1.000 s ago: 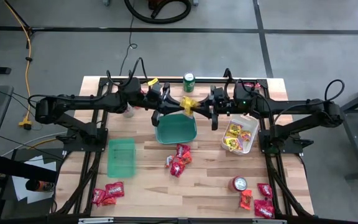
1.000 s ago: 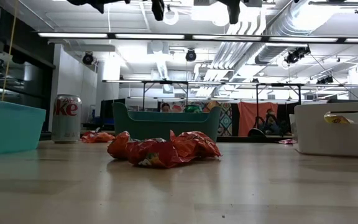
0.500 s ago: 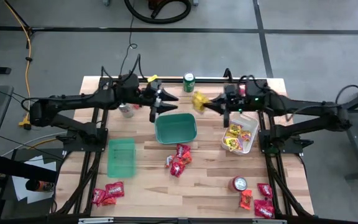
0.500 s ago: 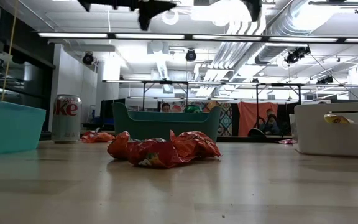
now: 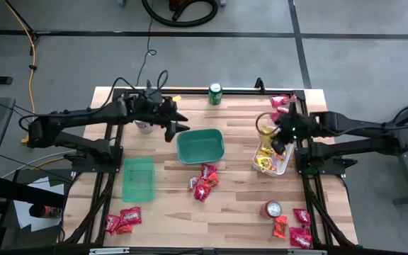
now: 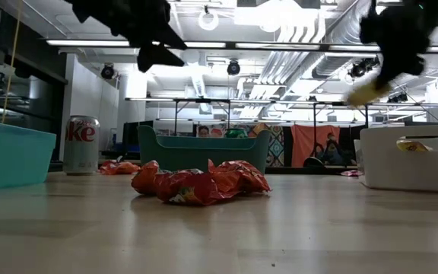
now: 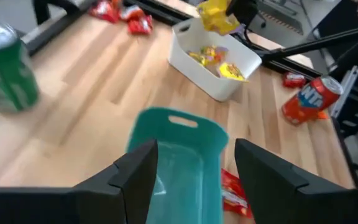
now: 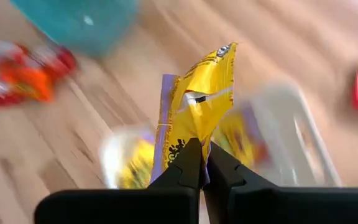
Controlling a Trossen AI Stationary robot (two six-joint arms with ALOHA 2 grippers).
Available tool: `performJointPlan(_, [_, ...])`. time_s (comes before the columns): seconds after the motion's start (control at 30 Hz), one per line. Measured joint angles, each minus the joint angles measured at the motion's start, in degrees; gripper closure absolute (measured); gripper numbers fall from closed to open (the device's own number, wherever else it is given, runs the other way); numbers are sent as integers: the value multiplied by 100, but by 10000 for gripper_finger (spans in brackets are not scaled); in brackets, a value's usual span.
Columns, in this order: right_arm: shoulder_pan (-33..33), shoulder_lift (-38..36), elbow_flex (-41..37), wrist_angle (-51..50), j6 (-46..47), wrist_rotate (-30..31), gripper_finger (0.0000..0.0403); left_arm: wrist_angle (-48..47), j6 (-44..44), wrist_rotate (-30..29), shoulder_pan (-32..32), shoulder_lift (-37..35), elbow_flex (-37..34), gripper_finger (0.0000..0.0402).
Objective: Sort candy
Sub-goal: Put the yellow candy into the white bin, then put the orange chocolate into the light green bin
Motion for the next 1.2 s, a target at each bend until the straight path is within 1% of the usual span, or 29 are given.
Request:
performJointPlan(0.1, [121, -130, -383, -394, 614, 12, 402, 368, -308, 20, -77, -6, -342, 199])
performJointPlan(0.2, [146, -166, -628, -493, 1066, 26, 402, 754, -516, 24, -114, -2, -562, 199])
performJointPlan(0.33, [131, -128, -714, -456, 1513, 60, 400, 1023, -639, 21, -118, -4, -621, 199])
performJointPlan(0.4, [76, -123, -719, -457, 1677, 75, 387, 1148, -637, 21, -118, -10, -621, 199])
performJointPlan(0.5, [-25, -125, -719, -461, 1699, -25, 347, 1217, -635, 21, -100, -14, -621, 199])
performJointPlan(0.63, [-86, -125, -719, -488, 1799, -52, 265, 1183, -616, 22, -64, -83, -621, 199])
performJointPlan(0.73, [-86, -122, -643, -529, 1552, -188, 203, 1168, -614, 21, -56, -200, -621, 199])
performJointPlan(0.83, [-86, -122, -372, -304, 1583, -288, 158, 1158, -589, 24, -14, -409, -621, 199])
performJointPlan(0.87, [-86, -124, -261, -118, 1638, -290, 148, 1151, -587, 26, 10, -490, -609, 199])
performJointPlan(0.93, [-86, -129, -24, 566, 1603, -286, 136, 1050, -583, 10, 65, -651, -516, 199])
performJointPlan(1.03, [-86, -131, 169, 2069, 1259, -279, 131, 824, -447, -215, 127, -860, -327, 199])
performJointPlan(1.13, [-84, -65, 195, 3549, 1020, -121, 131, 364, -212, -708, 125, -964, -94, 199])
performJointPlan(1.2, [-86, 61, 195, 4133, 984, 26, 130, -119, -185, -1184, 123, -951, 131, 199])
